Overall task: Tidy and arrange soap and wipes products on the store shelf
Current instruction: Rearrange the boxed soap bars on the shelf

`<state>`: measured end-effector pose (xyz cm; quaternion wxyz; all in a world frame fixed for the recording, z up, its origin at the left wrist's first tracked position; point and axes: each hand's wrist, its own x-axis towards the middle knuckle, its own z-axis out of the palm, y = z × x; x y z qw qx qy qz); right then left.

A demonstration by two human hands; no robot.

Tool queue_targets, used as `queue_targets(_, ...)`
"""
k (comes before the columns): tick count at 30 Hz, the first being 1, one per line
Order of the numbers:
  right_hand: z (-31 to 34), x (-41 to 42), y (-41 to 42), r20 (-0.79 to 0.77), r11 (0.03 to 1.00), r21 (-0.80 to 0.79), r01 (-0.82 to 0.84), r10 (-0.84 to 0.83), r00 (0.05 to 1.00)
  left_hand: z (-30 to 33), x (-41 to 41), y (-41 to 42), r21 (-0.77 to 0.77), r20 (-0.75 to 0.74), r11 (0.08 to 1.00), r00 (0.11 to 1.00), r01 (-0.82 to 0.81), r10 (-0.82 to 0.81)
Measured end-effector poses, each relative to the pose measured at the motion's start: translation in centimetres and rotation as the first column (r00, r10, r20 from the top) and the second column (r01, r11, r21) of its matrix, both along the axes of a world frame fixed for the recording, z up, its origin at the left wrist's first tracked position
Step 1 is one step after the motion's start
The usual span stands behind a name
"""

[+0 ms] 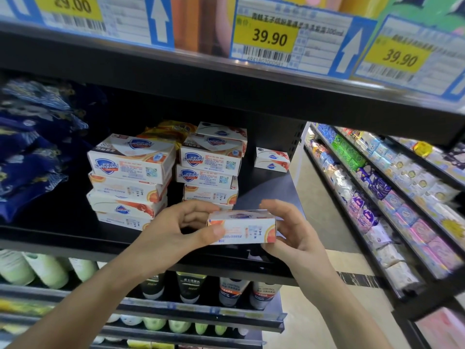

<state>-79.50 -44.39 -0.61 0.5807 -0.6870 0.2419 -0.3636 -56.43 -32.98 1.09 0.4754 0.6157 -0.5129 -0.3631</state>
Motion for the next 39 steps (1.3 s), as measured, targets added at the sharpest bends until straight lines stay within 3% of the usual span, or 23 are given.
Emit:
queue_targets(7,0.1,0.3,-0.6,0.067,0.971,0.212,0.11,-0.127,0.99,-0.6,0.5,0.0,-0.025,0.067,0.999,0.997,0.046,-0.044)
queue_targets(13,0.8,1.0,0.2,-0.067,0.983,0.159,0.089,-0.079,0.995,-0.9,1.0,-0.1,-0.074,0.097,0.997,0.995,0.03,-0.023)
queue_targets(18,0.6,1.0,0.5,-0.08,0.984,0.129,0.125,-0.115,0.99,-1.5,1.0,-0.2,-0.099,0.131,0.995,0.991,0.032,-0.018)
queue_targets(23,0.4,0.5,1.0,-0.126,0.995,0.008,0.099,-0.098,0.987,-1.6,1.0,-0.3,-0.121,0.147,0.993,0.989,0.013,0.005)
queue_targets(27,0.2,0.6,1.2,-0.272,0.971,-0.237,0.035,-0.101,0.957,-2.0,0.8,-0.3,-0.137,0.174,0.99,0.984,-0.013,0.037)
queue_targets(29,0.1,0.9,1.1,-0.271,0.937,-0.345,0.055,-0.155,0.95,-2.3,0.5,-0.2,-0.145,0.22,0.989,0.974,-0.026,0.058)
queue_targets(34,0.0,1.2,0.7,-0.273,0.918,-0.394,0.042,-0.16,0.948,-3.1,-0.4,0.8,-0.231,0.397,0.967,0.897,-0.108,0.195)
queue_targets(39,-0.4,3.0,0.6,-0.285,0.883,-0.461,0.088,-0.242,0.927,-3.7,-1.5,2.5,-0.323,0.46,0.935,0.838,-0.149,0.293)
